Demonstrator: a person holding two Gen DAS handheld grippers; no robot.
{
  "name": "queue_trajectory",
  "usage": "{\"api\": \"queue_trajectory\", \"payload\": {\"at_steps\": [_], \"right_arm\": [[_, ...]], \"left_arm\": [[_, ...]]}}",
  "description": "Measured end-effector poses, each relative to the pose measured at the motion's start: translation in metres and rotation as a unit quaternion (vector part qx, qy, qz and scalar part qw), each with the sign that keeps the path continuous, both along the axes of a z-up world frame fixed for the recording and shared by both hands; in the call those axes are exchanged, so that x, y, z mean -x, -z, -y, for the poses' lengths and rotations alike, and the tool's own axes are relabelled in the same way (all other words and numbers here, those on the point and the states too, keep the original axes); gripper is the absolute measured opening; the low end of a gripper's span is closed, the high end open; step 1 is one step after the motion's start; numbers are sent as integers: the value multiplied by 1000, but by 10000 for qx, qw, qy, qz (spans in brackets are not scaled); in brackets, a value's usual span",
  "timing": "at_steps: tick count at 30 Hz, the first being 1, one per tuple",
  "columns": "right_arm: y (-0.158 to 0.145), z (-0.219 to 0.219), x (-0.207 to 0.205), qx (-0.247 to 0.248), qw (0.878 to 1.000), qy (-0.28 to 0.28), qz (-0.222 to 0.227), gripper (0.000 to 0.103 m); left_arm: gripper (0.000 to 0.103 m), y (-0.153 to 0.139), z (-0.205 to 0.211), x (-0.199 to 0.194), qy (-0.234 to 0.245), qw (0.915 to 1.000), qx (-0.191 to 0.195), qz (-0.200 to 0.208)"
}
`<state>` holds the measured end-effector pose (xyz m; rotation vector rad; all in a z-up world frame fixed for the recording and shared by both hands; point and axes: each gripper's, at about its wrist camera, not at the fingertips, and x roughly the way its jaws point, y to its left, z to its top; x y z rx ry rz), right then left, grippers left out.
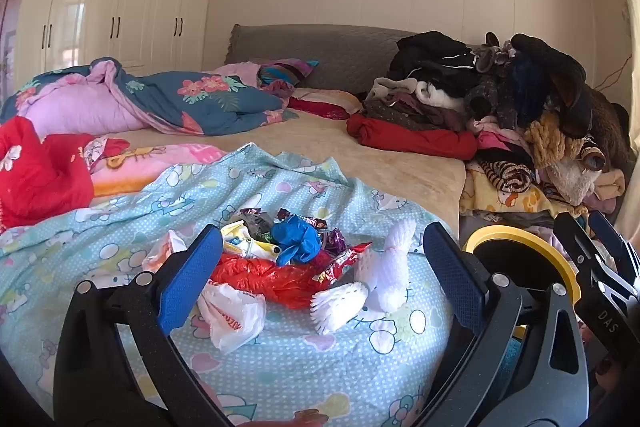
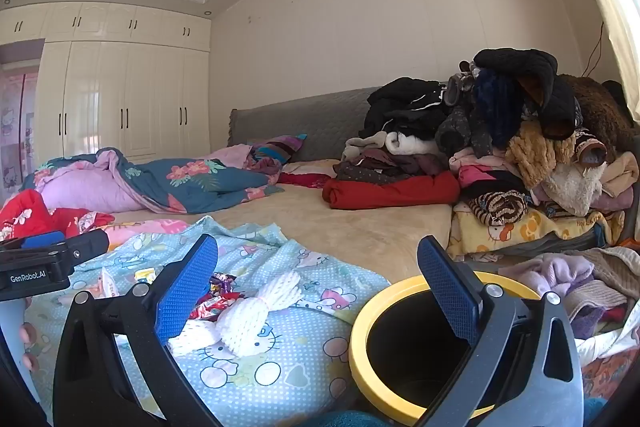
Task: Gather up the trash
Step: 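Move right tool to white foam net while left tool approaches tied white plastic bag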
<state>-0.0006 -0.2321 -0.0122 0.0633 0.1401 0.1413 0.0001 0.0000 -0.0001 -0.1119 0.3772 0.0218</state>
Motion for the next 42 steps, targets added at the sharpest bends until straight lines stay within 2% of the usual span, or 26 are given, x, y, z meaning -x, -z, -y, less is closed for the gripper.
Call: {"api": "queue_trajectory", "payload": {"at_steps": [9,11,17,19,21,23,34,42], "right_arm": [[-1,-4,-1,14,10000,-75,-60,97],[10,-12,-3,42,9998,-158,-84,97],[9,-21,-5,112,9990,-404,-140,97],[8,-25,-7,130,9985,-495,-170,97],[7,-30,-10,132,9980,-594,-195,97],[5,-36,-11,140,9972,-700,-229,97],[0,-88,-27,171,9890,-1404,-435,97],[5,-111,-44,157,9857,-1554,-626,97]], "left_arm": [[92,2,0,0,-21,10000,73,-16],[92,2,-4,1,-70,9999,85,5],[92,3,-10,3,-293,9995,129,29],[92,1,-28,-1,-353,9985,365,184],[92,1,-34,-1,-444,9980,402,183],[92,0,-41,2,-511,9974,347,358],[92,1,-79,2,-1036,9931,539,71],[92,11,-119,-3,-1471,9866,701,25]]}}
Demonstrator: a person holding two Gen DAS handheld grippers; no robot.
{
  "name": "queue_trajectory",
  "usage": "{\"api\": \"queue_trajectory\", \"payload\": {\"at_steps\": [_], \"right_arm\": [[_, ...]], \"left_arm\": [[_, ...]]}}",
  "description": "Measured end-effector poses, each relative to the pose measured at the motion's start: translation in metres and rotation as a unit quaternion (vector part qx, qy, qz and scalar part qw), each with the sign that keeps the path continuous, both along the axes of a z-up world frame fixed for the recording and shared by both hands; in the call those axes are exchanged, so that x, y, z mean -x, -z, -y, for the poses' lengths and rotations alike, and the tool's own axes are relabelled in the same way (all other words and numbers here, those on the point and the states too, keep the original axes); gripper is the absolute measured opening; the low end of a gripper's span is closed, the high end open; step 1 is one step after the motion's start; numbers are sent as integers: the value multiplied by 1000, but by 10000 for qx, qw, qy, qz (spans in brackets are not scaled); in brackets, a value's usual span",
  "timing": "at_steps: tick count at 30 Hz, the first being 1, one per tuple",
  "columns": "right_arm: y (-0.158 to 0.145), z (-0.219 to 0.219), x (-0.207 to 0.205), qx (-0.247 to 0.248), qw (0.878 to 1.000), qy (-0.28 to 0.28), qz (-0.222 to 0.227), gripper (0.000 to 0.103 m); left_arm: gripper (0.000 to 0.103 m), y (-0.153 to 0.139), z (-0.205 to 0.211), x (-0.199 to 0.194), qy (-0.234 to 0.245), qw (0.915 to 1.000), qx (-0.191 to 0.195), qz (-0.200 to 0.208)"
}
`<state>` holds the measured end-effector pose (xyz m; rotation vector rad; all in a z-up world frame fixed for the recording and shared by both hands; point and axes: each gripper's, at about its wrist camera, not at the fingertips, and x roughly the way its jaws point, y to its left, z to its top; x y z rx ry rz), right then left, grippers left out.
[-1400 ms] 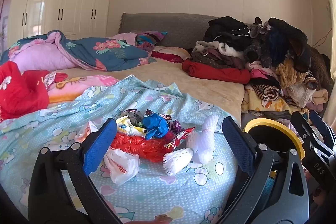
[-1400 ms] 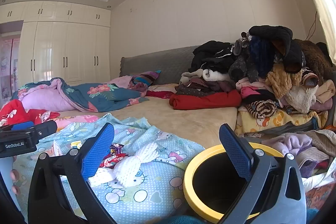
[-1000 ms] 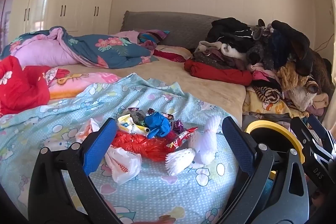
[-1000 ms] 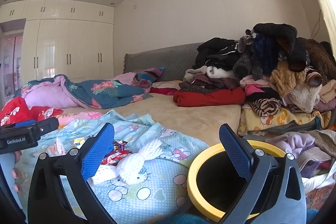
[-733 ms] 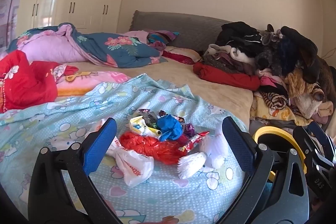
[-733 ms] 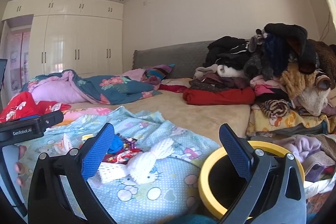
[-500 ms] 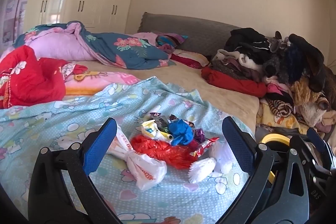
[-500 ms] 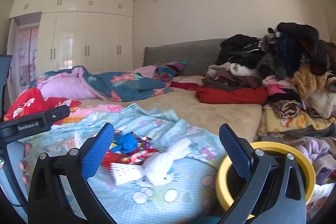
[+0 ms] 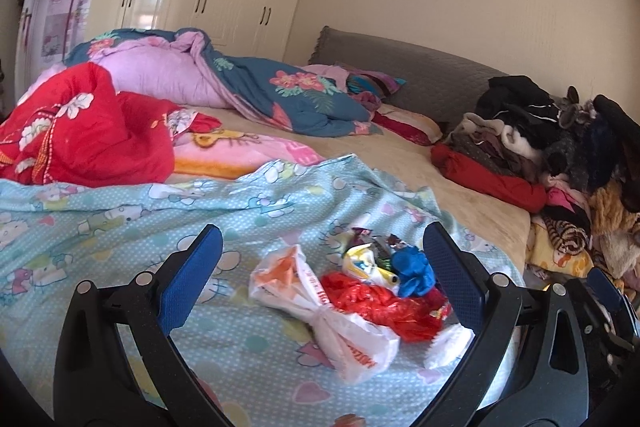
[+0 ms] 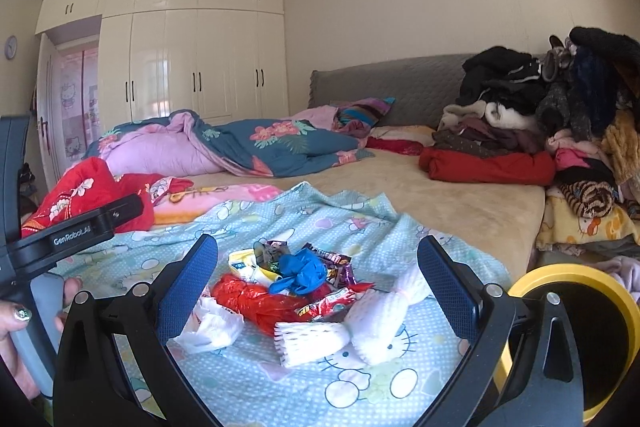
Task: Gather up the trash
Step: 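Move right tool to white foam net while left tool approaches tied white plastic bag, then close right tool on foam net while left tool closes on white plastic bag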
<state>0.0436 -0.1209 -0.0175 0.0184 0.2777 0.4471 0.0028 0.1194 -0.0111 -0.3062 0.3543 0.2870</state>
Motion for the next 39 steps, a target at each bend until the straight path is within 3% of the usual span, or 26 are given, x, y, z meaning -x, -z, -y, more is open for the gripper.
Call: {"api": "queue_trajectory", "payload": {"at_steps": [8,15,25,27,29,32,34,39], "right_arm": [[11,11,-41,-110,9975,483,-501,97],[40,21,-85,145,9849,1047,-1372,97],[82,22,-128,143,9654,979,-2414,96],[87,23,-131,42,9620,916,-2573,84],[93,25,-133,17,9569,908,-2759,63],[98,29,-134,-166,9510,799,-2981,39],[101,31,-133,-281,9491,658,-3068,31],[93,35,-125,-327,9526,579,-2968,25]], "left_arm": [[92,28,-22,-28,-26,9977,499,-455],[92,58,-8,-56,254,9922,806,-919],[90,91,-1,-63,318,9803,1338,-1414],[85,96,1,-63,265,9791,1310,-1534],[79,100,1,-63,267,9776,1297,-1636],[74,105,4,-63,311,9761,1289,-1722],[69,107,6,-63,344,9753,1276,-1771],[60,108,5,-61,392,9736,1305,-1830]]}}
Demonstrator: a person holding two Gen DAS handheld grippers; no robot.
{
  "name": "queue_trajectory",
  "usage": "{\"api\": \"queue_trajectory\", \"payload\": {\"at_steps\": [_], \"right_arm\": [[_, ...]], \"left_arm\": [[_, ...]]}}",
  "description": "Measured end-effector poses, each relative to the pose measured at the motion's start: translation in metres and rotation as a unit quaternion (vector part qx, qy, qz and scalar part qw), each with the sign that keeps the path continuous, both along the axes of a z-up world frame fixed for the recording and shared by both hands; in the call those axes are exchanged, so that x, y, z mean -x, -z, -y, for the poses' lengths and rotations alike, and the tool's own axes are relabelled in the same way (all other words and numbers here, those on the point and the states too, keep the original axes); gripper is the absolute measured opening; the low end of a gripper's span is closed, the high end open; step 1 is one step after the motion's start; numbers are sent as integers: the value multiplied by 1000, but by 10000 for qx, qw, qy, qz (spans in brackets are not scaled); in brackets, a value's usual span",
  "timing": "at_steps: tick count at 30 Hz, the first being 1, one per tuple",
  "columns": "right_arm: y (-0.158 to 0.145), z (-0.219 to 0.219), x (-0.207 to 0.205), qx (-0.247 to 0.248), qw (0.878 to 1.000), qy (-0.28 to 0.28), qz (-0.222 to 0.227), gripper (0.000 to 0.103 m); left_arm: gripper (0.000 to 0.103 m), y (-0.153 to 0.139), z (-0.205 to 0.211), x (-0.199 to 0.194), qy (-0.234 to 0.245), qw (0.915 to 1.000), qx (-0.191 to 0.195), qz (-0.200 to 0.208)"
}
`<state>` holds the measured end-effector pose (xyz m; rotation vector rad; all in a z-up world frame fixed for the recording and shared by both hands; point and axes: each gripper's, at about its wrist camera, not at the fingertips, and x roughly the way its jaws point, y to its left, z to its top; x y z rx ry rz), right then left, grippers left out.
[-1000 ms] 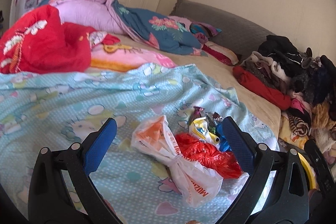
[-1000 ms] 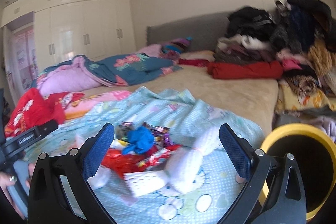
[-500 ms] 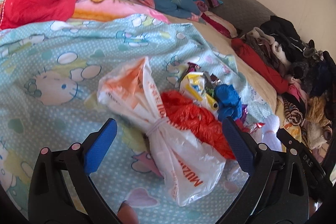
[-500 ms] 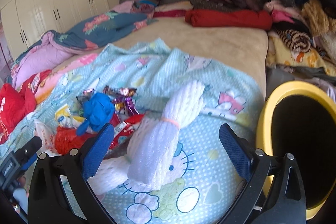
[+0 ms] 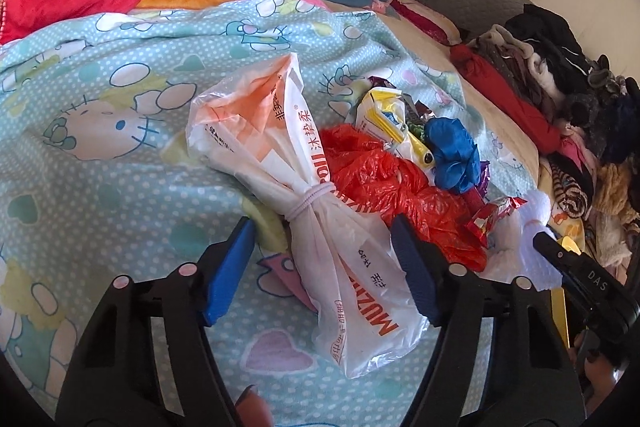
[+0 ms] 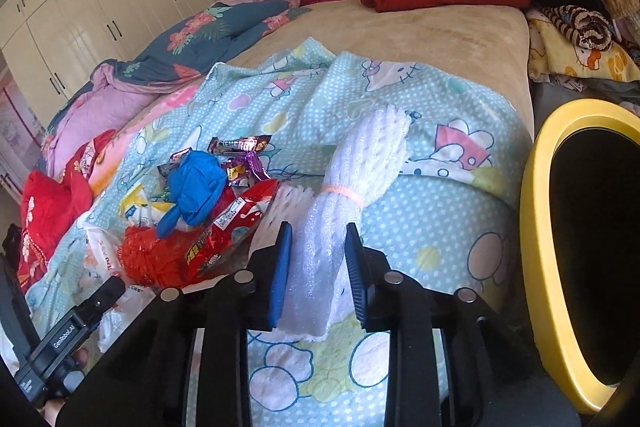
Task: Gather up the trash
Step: 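Close right tool on foam net while left tool closes on white plastic bag, then carry foam net in right tool and plastic bag in left tool over yellow bin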
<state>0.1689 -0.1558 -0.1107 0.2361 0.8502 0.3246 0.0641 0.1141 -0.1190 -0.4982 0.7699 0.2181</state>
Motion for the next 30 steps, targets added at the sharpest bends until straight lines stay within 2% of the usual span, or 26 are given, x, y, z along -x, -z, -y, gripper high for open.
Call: {"api": "queue_trajectory", "payload": {"at_steps": [3,8,13,21,30], "right_arm": [[-7,4,5,-58,9999,-55,133,21],[-19,10,14,-151,9992,-149,334,20],[-28,15,21,-189,9984,-256,468,19],[-42,19,33,-195,9958,-488,743,18],[-59,32,39,-318,9941,-463,932,18]], "left_arm": [[55,0,-1,3,52,9999,89,2],[39,-3,1,6,231,9995,197,47],[32,-9,2,10,340,9992,211,93],[30,-49,4,20,394,9972,-71,624],[30,-82,37,15,813,9908,-364,1023]]}}
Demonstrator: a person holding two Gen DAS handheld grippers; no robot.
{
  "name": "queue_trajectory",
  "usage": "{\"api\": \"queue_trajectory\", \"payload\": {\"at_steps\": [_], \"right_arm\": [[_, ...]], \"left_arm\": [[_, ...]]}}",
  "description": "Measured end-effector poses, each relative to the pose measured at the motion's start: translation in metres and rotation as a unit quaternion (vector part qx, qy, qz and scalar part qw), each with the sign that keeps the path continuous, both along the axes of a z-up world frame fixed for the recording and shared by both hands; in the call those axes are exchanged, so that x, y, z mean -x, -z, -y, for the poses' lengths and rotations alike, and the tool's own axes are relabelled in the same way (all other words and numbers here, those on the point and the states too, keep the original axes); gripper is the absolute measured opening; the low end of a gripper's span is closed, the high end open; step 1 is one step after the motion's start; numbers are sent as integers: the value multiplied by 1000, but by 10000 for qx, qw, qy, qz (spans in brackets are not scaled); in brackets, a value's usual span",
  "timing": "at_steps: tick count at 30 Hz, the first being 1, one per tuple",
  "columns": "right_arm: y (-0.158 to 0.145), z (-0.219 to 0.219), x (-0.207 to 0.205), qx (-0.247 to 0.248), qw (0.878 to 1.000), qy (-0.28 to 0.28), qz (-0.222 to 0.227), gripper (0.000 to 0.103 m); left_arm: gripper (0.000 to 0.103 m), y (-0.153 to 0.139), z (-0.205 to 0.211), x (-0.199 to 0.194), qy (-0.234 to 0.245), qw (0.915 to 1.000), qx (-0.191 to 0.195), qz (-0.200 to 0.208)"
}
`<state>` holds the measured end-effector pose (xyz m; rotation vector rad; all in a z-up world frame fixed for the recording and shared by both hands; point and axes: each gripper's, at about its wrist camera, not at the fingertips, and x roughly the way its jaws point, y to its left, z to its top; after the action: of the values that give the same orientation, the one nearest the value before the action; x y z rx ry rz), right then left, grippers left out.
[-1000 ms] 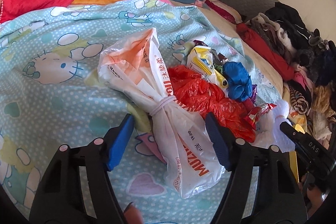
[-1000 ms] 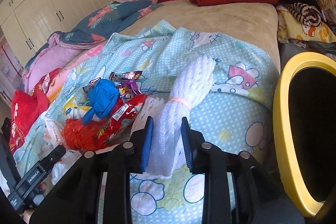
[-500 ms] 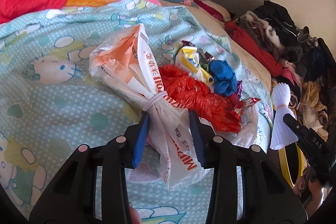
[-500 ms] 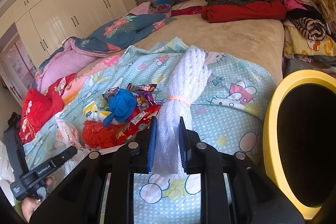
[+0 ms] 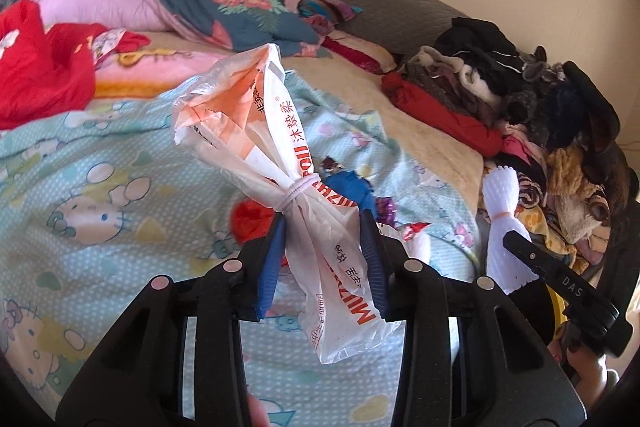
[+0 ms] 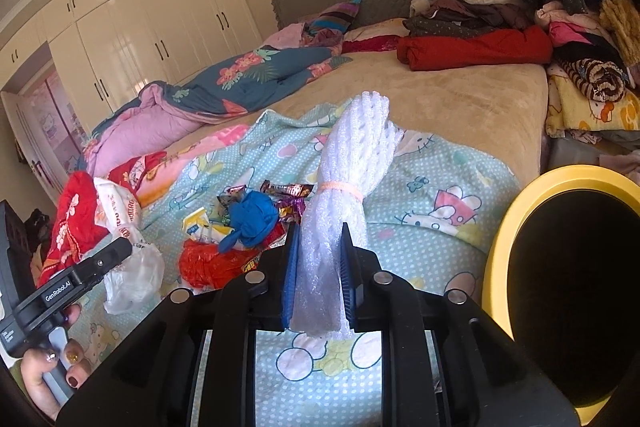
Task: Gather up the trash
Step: 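Carry foam net in right tool and plastic bag in left tool over yellow bin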
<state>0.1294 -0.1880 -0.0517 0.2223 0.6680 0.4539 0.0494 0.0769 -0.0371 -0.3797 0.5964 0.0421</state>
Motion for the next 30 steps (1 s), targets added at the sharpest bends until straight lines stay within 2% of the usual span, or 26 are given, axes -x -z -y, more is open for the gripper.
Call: {"api": "queue_trajectory", "payload": {"at_steps": [16,30], "right_arm": [[-28,60,10,-199,9982,425,370,18],[-28,137,16,-445,9928,1074,289,18]], "left_arm": [[30,-33,87,-22,918,9945,-307,399],[30,-41,164,-40,1517,9867,-350,475]]}}
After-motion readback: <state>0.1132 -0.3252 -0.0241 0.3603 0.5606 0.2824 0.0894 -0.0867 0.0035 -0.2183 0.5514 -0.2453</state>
